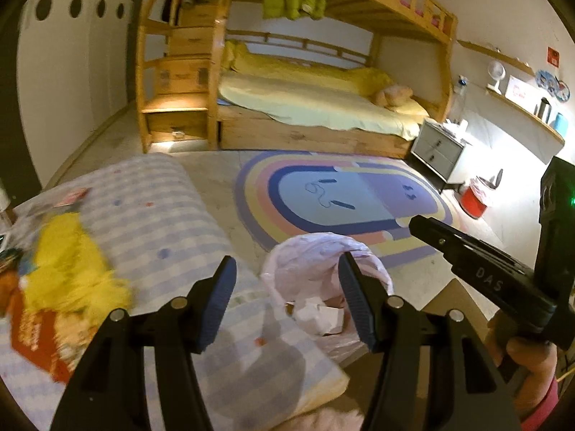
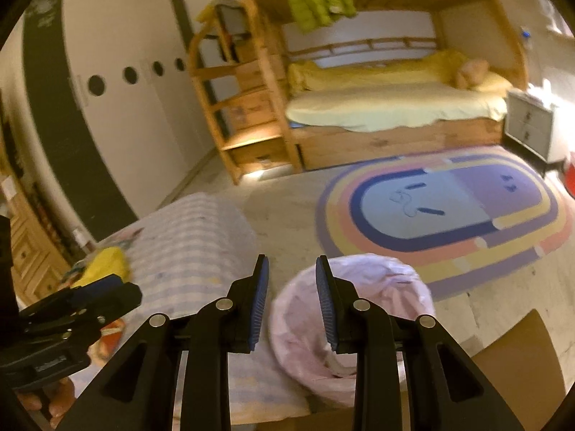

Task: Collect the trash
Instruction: 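Move both grippers back over the bed toward the remaining trash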

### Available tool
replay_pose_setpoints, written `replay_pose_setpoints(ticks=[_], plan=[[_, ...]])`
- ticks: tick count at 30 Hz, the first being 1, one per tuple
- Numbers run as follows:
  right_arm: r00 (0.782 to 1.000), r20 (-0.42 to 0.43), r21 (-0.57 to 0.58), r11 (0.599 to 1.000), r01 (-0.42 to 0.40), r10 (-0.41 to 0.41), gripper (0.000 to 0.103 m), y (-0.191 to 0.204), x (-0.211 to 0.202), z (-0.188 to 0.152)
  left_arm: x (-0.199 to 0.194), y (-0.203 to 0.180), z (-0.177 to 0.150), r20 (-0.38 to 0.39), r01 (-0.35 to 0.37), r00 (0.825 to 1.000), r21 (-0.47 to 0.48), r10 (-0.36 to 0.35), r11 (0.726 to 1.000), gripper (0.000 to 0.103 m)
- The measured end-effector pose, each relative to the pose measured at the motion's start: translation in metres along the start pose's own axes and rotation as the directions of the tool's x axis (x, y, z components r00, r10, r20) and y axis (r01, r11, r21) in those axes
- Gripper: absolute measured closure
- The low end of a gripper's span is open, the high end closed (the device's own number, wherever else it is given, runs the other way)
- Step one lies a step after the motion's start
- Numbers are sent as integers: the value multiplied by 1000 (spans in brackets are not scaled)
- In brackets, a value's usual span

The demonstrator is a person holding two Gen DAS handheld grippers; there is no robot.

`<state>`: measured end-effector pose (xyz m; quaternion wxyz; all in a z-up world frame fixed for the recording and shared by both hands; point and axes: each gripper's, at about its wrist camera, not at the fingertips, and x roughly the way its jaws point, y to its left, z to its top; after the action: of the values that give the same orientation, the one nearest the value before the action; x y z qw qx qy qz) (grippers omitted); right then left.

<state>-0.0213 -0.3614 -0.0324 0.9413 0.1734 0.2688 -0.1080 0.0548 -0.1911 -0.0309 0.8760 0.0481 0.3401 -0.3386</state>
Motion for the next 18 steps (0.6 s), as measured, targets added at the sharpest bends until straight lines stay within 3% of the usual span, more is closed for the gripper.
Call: replay_pose_setpoints(ticks=[10, 13, 18], plan=[[990, -35, -146, 979, -140, 136, 73, 112, -1, 5, -84, 81, -15, 78, -141, 986, -83, 147, 987, 44], [984, -49, -198, 964, -179, 173, 73, 149, 4, 8, -105, 116, -23, 102, -195, 972, -135, 210, 971, 38], [972, -75, -238, 942, -235, 223, 73, 190, 17, 3, -126, 184, -40, 88, -328, 932, -216, 353, 920, 36]])
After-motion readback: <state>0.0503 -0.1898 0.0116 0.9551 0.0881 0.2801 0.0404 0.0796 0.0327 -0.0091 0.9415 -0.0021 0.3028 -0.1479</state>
